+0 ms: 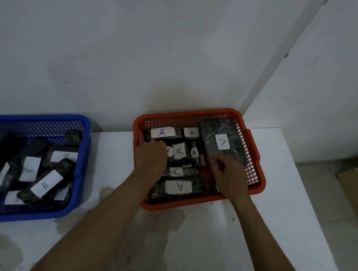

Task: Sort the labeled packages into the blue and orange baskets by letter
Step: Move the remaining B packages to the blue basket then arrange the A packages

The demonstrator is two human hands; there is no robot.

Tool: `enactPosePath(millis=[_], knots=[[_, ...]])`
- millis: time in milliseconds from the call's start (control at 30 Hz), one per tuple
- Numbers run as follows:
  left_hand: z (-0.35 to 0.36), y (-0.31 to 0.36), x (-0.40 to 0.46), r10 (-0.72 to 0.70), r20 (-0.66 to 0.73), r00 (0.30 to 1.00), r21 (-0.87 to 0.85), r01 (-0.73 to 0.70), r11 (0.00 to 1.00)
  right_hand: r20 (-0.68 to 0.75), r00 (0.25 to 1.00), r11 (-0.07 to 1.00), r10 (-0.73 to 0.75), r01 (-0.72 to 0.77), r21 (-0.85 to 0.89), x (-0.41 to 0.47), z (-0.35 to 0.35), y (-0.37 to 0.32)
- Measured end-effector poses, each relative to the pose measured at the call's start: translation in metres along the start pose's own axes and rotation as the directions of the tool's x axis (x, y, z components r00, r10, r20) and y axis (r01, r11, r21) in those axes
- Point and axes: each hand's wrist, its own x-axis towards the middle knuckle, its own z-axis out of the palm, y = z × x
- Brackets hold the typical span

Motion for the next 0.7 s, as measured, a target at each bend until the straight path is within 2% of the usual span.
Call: enactPosePath(millis=[100,233,333,433,567,700], knots=[[0.006,0.002,-0.002,0.025,0.04,0.999,0.074,-0.028,0.997,0.012,1.0,1.0,-0.023,0.023,0.003,-0.002,-0.006,0.001],[0.013,-0.001,0.002,0.017,-0.083,0.996,-0.118,-0.026,0.993,-0.023,0.998,0.998,-0.057,0.057,-0.029,-0.008,-0.021,0.012],[0.016,-0.005,0.006,0.107,-0.071,0.992,-0.217,-0.12,0.969,-0.055,0.995,0.992,-0.082,0.076,-0.102,-0.015,-0.033,0.025],[0.022,-0.006,0.006,0.151,-0.05,0.987,-0.146,-0.156,0.977,0.015,0.991,0.982,-0.135,0.136,-0.134,-0.018,-0.039,0.032],[0.032,-0.003,0.007,0.155,-0.105,0.982,-0.231,-0.175,0.957,0.167,0.972,0.97,-0.166,0.191,-0.148,-0.018,-0.039,0.034],[0.037,-0.005,0.01,0.144,-0.108,0.984,-0.243,-0.166,0.956,0.194,0.966,0.965,-0.17,0.203,-0.163,-0.022,-0.038,0.037]])
